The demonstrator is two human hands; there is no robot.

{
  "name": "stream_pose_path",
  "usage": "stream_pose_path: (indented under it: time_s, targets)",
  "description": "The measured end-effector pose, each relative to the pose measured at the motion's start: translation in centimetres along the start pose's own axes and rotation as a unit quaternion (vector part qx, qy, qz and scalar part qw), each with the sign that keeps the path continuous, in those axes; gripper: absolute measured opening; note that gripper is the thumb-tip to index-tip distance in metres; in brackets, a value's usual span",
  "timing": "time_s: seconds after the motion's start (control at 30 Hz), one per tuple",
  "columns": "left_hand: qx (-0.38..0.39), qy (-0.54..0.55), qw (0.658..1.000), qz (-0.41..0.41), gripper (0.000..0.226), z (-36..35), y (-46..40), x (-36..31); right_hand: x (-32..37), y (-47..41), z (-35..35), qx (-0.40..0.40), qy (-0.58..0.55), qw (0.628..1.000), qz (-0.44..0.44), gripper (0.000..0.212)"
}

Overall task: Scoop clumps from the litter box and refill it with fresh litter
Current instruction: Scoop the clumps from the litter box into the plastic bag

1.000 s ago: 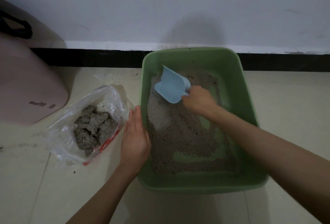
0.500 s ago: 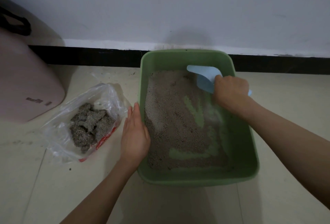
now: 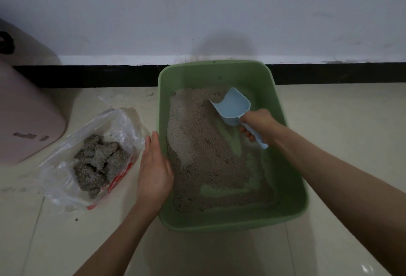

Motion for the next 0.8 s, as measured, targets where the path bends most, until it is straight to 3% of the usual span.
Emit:
stream_pose_path:
  time_s: [0.17, 0.33, 0.8]
  targets:
    - [-0.002, 0.002, 1.0, -0.006, 0.066, 0.1, 0.0, -0.3, -0.6, -0.5, -2.8, 0.037, -0.123, 0.992, -0.008, 0.016]
    - [-0.001, -0.002, 1.0, -0.011, 0.065, 0.1, -0.1, 0.0, -1.9, -1.4, -4.2, -0.001, -0.18, 0.984, -0.009, 0.026]
    - [0.0, -0.011, 1.0, -0.008, 0.065, 0.1, 0.0, -0.3, -4.9, -0.6, -2.6, -0.013, -0.117, 0.991, 0.057, 0.021]
Point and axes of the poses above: each hand's wrist, its own y-axis away from the middle knuckle, its own z-axis out of the back of the hand, x = y × z, the point moved 1 cm from there along -y, towards the middle knuckle, and after that the axes turned 1 degree about y, right-handed, at the moved point
